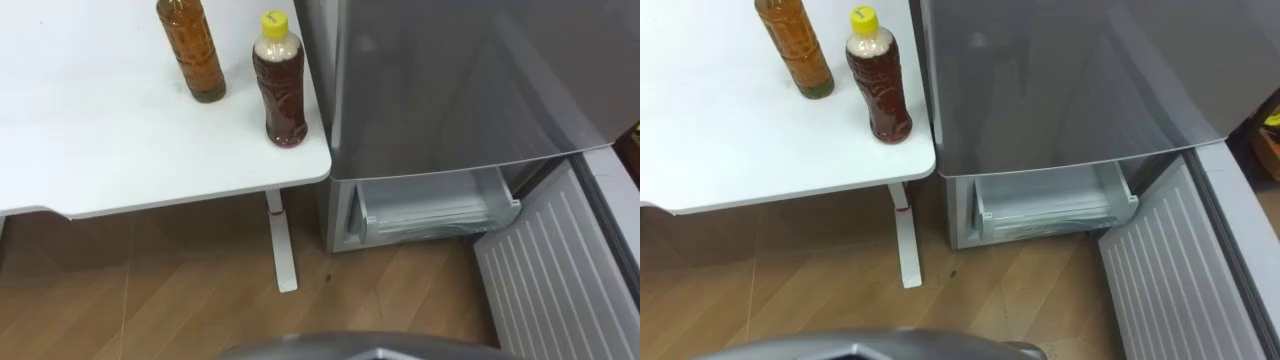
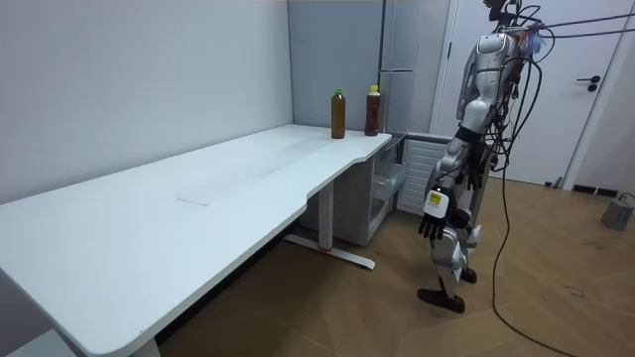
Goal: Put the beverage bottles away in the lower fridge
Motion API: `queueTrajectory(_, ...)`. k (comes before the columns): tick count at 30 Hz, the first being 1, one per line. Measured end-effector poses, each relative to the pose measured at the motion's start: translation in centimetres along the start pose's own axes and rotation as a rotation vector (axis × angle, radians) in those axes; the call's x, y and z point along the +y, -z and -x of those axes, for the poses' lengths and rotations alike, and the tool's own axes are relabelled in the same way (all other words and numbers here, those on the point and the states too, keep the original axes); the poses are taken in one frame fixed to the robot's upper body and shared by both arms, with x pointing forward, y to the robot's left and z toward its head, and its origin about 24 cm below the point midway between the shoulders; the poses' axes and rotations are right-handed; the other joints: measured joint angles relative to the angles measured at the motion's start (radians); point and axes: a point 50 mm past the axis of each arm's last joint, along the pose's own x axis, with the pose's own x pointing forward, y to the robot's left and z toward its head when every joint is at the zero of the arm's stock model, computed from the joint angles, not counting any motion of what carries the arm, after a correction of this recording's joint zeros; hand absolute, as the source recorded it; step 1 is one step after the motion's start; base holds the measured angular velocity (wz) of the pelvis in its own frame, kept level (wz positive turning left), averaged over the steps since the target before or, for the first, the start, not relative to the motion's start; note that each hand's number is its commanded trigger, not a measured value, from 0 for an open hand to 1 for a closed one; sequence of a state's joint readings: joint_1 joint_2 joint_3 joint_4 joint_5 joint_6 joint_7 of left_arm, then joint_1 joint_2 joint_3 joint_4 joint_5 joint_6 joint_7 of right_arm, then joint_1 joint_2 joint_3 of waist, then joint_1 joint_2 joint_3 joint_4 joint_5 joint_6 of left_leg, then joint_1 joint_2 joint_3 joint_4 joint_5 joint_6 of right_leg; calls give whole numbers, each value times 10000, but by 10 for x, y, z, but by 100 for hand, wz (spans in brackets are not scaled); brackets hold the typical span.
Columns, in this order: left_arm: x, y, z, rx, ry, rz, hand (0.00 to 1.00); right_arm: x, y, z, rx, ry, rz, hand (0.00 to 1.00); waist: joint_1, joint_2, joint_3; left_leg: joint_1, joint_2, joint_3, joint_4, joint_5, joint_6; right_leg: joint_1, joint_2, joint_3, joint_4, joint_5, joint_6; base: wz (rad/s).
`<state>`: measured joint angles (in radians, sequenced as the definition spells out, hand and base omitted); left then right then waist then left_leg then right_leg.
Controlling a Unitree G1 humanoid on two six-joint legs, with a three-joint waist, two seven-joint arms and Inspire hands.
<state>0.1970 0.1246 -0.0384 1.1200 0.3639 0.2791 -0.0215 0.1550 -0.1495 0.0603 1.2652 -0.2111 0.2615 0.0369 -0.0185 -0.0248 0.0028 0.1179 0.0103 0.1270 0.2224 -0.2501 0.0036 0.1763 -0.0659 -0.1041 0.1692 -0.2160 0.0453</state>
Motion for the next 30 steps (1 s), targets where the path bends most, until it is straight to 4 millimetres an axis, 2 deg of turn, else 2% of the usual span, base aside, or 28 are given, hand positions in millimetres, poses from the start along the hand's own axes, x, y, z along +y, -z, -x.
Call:
queueTrajectory(9,-1,2,0,33,118,19,0,0,-8,1,-247,56,277,0,-2,4,10,-40,-31,-120,0,0,1,21,-13,-95,-28,-20,9,3)
queueTrajectory(16,-4,6,0,-50,195,1321,0,-3,-18,2,-586,253,243,0,-7,-81,14,-56,-88,-383,146,-1,-3,182,-51,-378,-20,-164,-5,13)
queueTrajectory(22,-5,13,0,101,-184,2480,0,-5,-26,3,-897,463,181,0,26,-65,14,-133,-98,-557,173,0,-6,197,-47,-531,-62,-167,-9,8)
queueTrajectory(27,9,12,0,160,-1172,5302,0,-5,-22,2,-755,516,105,0,128,-50,10,-188,-106,-600,172,4,-14,241,-44,-665,-132,-160,-17,7)
queueTrajectory(30,20,5,2,-211,-1802,7394,0,-5,-18,2,-643,614,126,0,193,-38,13,-178,-162,-810,177,4,-13,341,-78,-872,-166,-160,-15,16)
